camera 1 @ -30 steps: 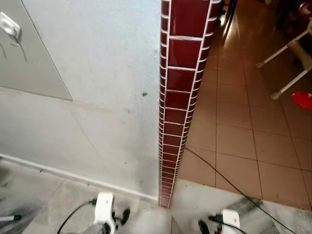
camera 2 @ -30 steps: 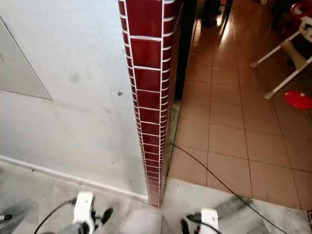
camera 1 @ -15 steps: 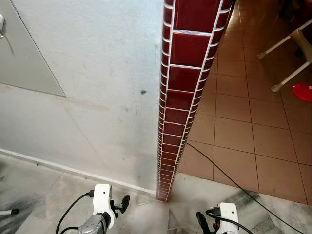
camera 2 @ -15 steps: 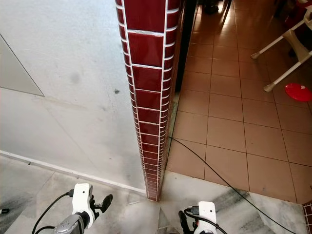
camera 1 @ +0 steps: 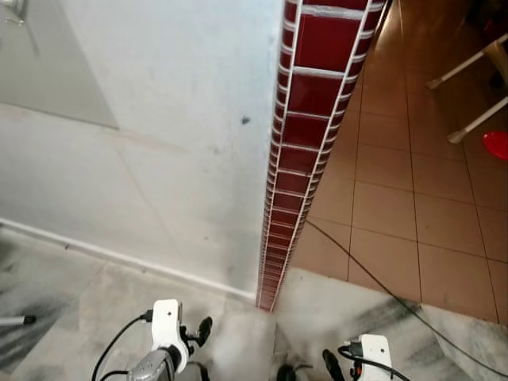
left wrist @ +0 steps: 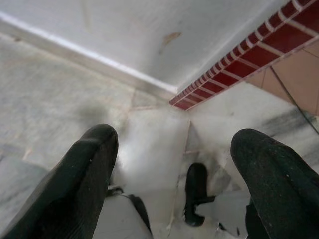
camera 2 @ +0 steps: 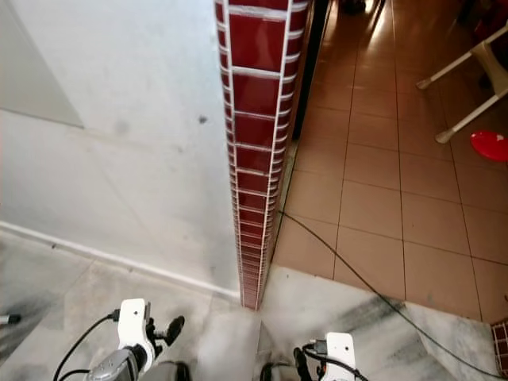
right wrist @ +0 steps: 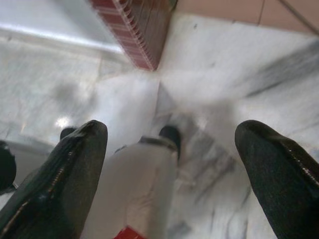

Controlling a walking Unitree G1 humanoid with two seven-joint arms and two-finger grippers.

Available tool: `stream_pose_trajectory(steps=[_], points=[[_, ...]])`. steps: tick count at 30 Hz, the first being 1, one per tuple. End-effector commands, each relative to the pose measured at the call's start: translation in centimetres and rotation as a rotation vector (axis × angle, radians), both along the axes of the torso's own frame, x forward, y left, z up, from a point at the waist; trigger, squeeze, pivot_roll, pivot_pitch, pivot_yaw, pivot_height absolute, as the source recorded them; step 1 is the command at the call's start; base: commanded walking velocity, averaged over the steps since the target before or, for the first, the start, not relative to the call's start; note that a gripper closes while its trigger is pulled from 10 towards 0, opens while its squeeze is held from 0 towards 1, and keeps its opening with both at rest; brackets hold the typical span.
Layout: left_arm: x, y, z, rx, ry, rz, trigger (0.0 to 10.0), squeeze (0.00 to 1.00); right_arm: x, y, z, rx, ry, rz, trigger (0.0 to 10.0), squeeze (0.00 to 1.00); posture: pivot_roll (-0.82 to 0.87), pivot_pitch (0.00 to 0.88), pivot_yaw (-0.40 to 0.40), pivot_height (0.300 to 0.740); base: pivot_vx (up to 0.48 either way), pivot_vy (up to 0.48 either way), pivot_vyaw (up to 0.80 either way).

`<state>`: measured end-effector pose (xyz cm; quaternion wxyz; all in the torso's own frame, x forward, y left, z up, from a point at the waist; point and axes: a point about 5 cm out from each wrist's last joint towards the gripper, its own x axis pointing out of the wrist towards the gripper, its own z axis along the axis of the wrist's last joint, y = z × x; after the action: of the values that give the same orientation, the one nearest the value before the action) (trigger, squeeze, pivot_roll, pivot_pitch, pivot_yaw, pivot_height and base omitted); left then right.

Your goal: Hang keys on a hook

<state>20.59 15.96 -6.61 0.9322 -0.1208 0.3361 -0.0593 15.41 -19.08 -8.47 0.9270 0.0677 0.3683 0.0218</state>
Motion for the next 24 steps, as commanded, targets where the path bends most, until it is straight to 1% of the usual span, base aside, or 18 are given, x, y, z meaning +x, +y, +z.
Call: stream_pose_trajectory(steps=[1, 24], points=[[-0.87, 0.19, -0.55, -0.003, 0.039, 0.018, 10.0, 0.00, -0.93, 0.04, -0.41, 0.004, 0.033, 0.005, 10.0, 0.00, -0.03, 0.166, 0.017, 0.740, -0.394, 0.000, 0.00], [-0.59, 0.22, -0.44, -0.006, 0.039, 0.031, 10.0, 0.00, -1.04, -0.10, -0.45, 0.004, 0.039, 0.006, 10.0, 0.00, -0.04, 0.156, 0.012, 0.740, -0.379, 0.000, 0.00]])
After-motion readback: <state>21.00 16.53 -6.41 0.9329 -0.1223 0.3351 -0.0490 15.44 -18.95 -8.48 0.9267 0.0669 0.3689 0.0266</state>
